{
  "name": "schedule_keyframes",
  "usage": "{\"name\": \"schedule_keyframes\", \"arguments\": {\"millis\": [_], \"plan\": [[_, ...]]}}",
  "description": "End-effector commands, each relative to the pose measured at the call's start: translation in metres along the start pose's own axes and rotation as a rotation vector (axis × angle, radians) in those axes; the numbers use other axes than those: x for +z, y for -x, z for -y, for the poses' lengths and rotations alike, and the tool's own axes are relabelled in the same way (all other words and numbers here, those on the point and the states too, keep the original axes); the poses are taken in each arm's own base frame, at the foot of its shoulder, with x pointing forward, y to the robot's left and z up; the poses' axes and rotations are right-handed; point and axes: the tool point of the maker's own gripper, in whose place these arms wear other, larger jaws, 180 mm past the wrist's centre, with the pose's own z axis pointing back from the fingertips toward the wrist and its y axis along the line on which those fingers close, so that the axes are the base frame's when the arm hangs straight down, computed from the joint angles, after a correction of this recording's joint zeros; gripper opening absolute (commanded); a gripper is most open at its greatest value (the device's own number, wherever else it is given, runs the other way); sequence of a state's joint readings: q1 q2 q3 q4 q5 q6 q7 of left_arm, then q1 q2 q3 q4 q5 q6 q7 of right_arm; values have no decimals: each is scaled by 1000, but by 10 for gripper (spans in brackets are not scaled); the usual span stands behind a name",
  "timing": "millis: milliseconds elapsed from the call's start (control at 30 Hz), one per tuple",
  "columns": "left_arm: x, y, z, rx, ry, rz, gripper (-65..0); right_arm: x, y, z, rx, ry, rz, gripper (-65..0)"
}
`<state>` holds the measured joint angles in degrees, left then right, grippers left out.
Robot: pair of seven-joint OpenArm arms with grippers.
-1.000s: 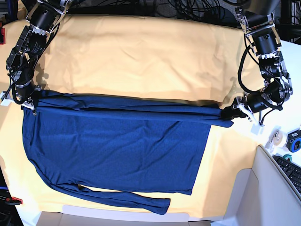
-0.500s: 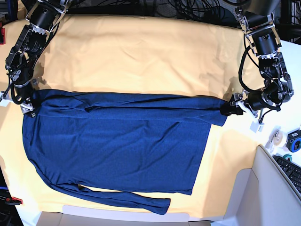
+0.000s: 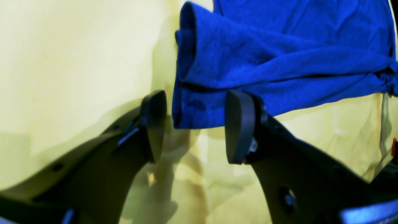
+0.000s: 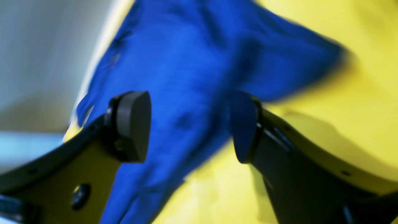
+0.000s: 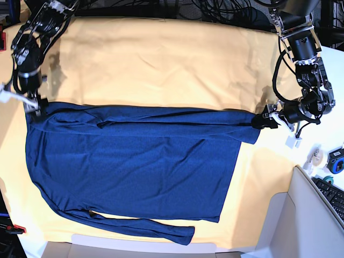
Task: Fold the T-shirt properly
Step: 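Hold the edge and adjust the left gripper's grip on the fabric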
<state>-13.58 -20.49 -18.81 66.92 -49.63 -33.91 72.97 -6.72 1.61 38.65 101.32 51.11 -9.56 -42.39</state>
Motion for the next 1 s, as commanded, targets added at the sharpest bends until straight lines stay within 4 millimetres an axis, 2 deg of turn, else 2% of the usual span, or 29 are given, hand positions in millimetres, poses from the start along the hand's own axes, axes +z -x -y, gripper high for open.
{"name": "schedule_keyframes", "arguments": {"millis": [0, 100, 233, 300, 400, 600, 800, 967], "plan": [[8, -14, -1, -19, -3, 42, -369, 4, -15, 2, -27, -7, 59, -256], [8, -9, -2, -13, -6, 33, -369, 8, -11, 38, -133, 74, 81, -256], [8, -7, -2, -13, -6, 31, -369, -6, -1, 63, -228, 128, 58, -256], [8, -7, -2, -13, -6, 31, -369, -15, 6, 68, -270, 138, 40, -256], [7, -6, -2, -12, -5, 30, -369, -26, 13, 68, -299, 140, 20, -256], [7, -6, -2, -12, -5, 30, -369, -47, 5, 57, -321, 116, 11, -256], [8, -6, -3, -12, -8, 29, -369, -56, -7, 57, -320, 117, 13, -256], [8, 3, -6, -4, -12, 11, -369, -60, -13, 55, -323, 110, 18, -256]]}}
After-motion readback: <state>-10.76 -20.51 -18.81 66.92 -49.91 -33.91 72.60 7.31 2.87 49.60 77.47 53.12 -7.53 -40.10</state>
